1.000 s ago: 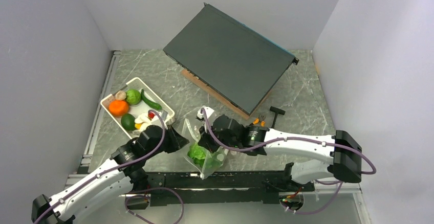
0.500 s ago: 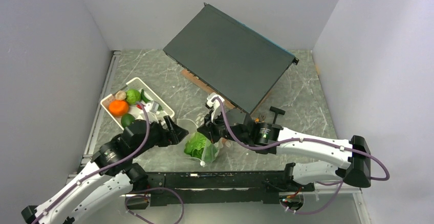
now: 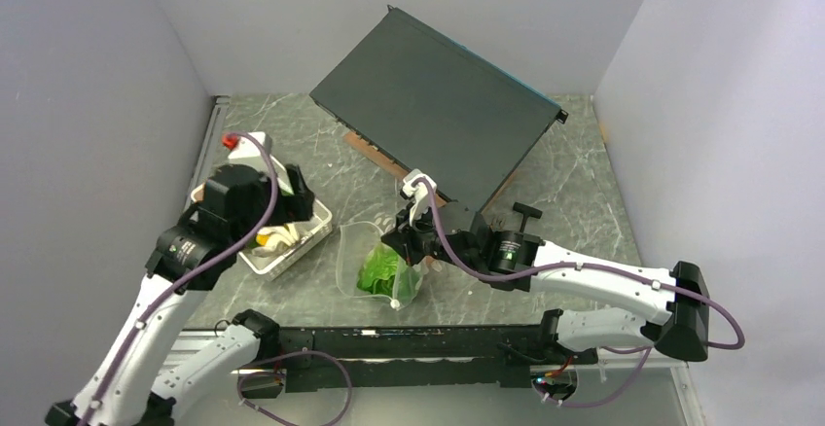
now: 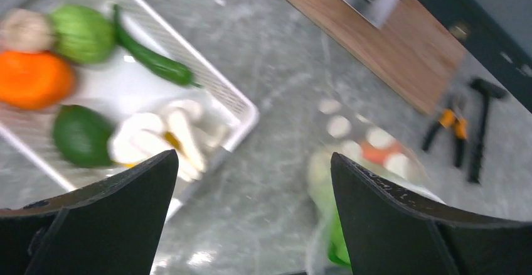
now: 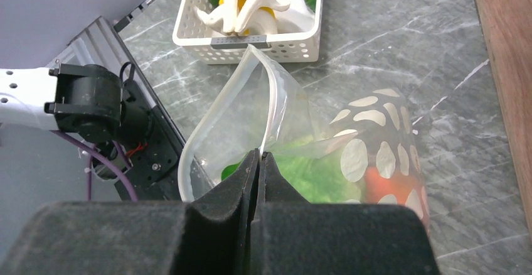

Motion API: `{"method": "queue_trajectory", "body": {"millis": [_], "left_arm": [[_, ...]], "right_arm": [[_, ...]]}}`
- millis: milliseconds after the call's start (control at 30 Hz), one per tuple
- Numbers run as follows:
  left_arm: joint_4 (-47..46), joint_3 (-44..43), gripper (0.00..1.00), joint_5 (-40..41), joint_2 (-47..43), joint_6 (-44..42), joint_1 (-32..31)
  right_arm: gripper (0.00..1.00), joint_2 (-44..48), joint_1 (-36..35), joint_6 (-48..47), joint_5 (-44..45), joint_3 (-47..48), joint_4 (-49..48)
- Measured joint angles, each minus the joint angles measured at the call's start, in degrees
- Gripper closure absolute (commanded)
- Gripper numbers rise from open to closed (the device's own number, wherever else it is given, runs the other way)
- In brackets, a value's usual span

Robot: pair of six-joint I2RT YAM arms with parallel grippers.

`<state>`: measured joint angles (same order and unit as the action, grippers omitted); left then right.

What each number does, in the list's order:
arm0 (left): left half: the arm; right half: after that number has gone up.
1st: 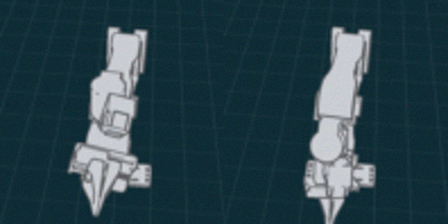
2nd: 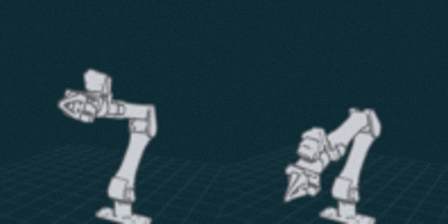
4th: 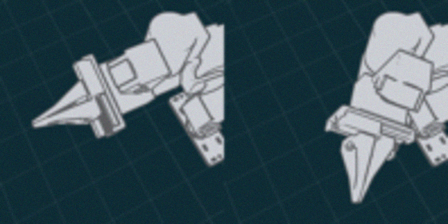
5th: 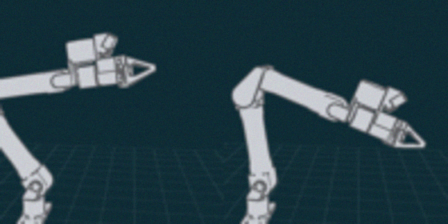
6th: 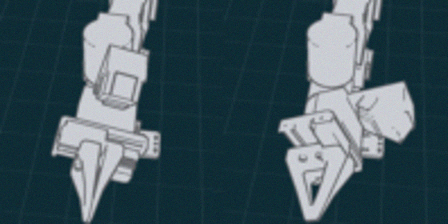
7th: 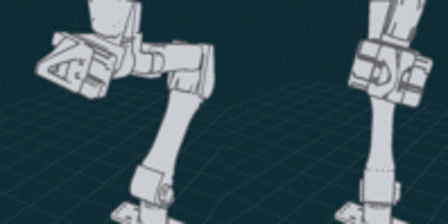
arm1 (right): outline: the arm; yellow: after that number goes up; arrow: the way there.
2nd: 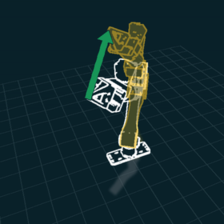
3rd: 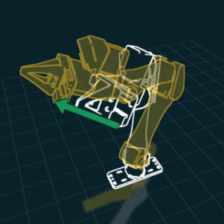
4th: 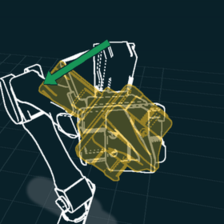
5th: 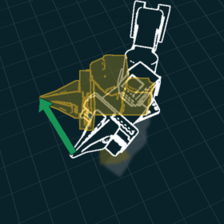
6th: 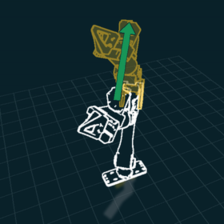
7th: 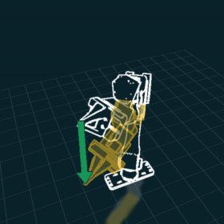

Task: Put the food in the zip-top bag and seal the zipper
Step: Pick up the fake vegetable from the bin.

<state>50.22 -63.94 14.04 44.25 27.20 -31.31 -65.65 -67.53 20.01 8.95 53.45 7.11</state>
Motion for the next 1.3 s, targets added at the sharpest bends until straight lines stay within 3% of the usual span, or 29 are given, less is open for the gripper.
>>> {"method": "queue_trajectory", "body": {"millis": [300, 500, 800, 1033, 1300], "left_arm": [[-5.44, -0.76, 0.01, -8.37, 5.62, -11.04, 32.22], [-11.82, 2.71, 0.01, -13.73, 9.73, -9.90, 45.83], [-17.75, 4.83, 0.04, -18.73, 18.21, -10.56, 49.24], [-18.88, -1.20, 0.04, -16.50, 30.75, -12.00, 49.72], [-28.00, 0.72, 0.19, -13.97, 38.73, -10.67, 51.54]], "right_arm": [[1.00, 1.84, 0.11, 0.35, 0.15, -0.59, 0.28], [1.00, 2.01, 0.17, 0.39, 0.15, -0.61, 0.33], [1.00, 2.01, 0.22, 0.37, -0.46, -0.61, 0.15], [1.00, 1.95, 0.22, 0.22, -0.72, -0.70, -0.26], [1.00, 0.76, 0.31, -0.11, -2.03, -0.70, -1.22]]}}
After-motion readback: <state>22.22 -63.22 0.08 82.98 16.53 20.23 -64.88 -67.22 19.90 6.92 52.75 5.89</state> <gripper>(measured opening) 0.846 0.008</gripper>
